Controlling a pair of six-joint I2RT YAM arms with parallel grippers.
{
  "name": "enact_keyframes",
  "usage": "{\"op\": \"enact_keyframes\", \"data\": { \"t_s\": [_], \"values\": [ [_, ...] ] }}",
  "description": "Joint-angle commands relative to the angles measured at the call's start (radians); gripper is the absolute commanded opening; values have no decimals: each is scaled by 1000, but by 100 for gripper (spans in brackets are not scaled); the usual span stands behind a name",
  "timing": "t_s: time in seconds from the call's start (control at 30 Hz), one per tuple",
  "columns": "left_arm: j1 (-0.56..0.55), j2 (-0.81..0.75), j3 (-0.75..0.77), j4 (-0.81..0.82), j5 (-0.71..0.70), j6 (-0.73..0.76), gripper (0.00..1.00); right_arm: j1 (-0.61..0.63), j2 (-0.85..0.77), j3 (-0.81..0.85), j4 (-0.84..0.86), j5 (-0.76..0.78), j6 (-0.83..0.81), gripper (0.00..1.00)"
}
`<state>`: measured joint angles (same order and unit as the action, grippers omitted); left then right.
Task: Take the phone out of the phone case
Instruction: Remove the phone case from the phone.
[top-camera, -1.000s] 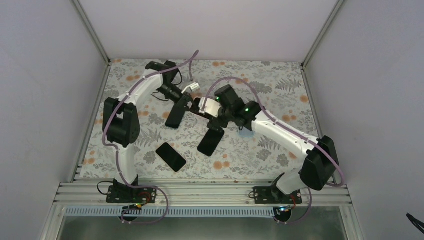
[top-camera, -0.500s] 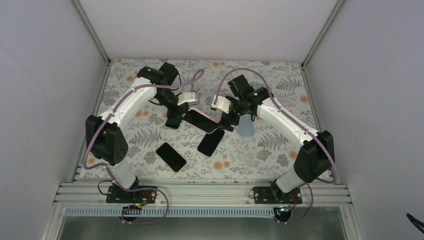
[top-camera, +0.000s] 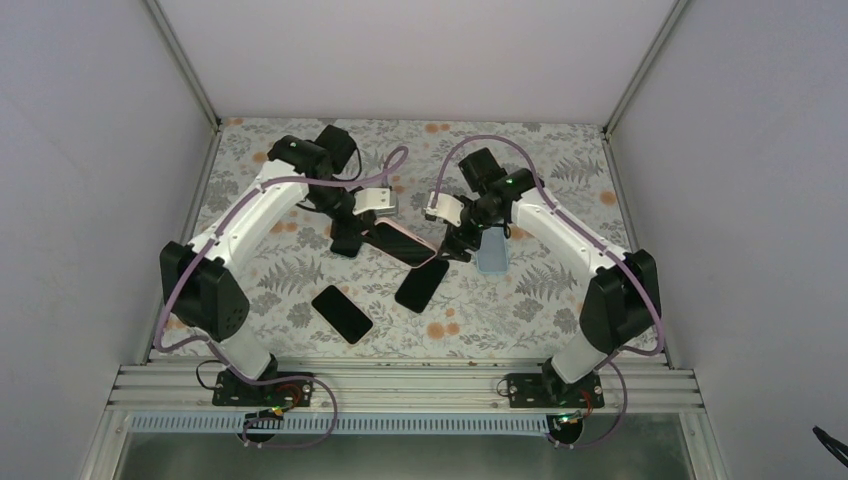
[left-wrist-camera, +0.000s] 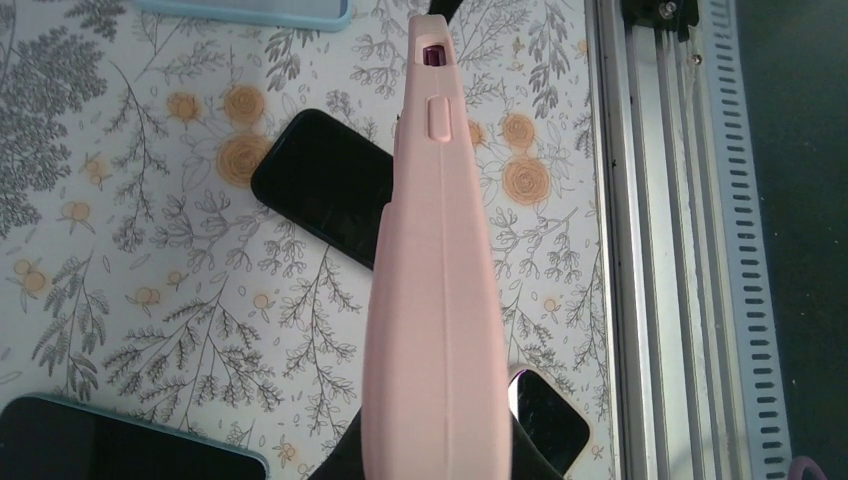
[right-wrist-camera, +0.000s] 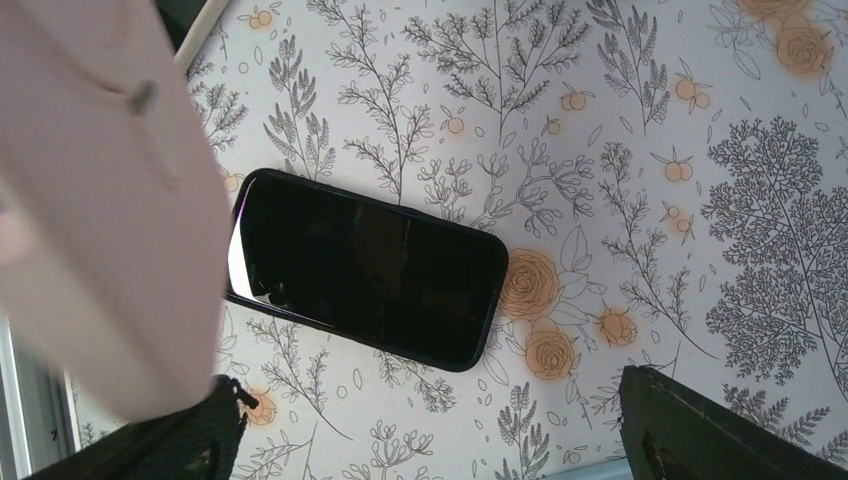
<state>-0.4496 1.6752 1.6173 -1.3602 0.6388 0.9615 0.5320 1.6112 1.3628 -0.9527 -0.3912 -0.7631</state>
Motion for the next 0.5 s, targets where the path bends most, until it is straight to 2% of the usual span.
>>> {"op": "enact_keyframes", "data": {
  "t_s": [0.0,0.13,0.17,0.47],
  "values": [
    [-26,-44,-4,3,58,19,2,-17,30,40,3,-34,-30,91],
    [-43,-30,3,2,66,12,2,-20,44,72,-16,-55,-37,91],
    [-44,-25,8,3,61,11,2,-21,45,78,-29,-65,-44,89],
    [-35,-6,61,7,25,8,2,-16,37,74,-209,-127,-129,86]
  ]
}}
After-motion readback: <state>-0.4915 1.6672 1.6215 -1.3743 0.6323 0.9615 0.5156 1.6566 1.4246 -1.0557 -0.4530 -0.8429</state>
